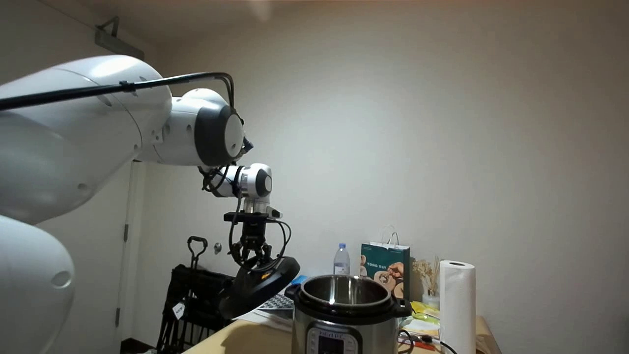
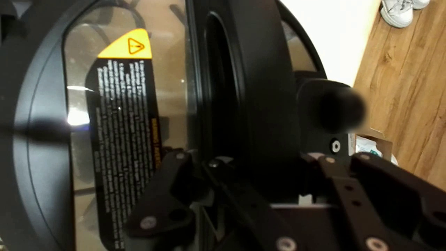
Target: Take the lid off of the rice cooker
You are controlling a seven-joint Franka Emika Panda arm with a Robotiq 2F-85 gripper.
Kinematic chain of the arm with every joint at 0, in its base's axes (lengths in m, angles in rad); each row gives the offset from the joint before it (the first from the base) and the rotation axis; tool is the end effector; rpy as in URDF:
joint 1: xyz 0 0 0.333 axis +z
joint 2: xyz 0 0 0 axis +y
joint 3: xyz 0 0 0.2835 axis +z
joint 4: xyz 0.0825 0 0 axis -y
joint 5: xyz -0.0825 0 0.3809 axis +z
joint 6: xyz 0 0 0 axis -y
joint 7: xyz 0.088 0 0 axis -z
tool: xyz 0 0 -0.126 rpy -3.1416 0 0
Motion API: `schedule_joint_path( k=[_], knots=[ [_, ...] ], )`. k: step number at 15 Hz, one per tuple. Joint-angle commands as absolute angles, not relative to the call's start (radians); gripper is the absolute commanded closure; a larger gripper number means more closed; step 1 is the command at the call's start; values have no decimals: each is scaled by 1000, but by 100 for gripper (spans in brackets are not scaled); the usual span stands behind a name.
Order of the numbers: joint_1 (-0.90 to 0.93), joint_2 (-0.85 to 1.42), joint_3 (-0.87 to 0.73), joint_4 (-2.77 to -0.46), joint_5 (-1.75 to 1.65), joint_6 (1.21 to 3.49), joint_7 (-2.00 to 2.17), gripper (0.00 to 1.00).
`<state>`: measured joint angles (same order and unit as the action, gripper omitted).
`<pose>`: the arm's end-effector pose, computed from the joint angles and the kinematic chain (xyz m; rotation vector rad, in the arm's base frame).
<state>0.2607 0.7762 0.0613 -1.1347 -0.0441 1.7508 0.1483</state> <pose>0.6791 0.2103 0.2904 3.0855 0.2644 -0.2402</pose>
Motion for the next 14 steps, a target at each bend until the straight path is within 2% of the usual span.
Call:
schedule_joint_path(
  k=[1,14],
  knots=[
    [265,836,72,-1002,-60,1654,96,100],
    [234,1073,83,-718,-24,1506,-55,100]
  ],
)
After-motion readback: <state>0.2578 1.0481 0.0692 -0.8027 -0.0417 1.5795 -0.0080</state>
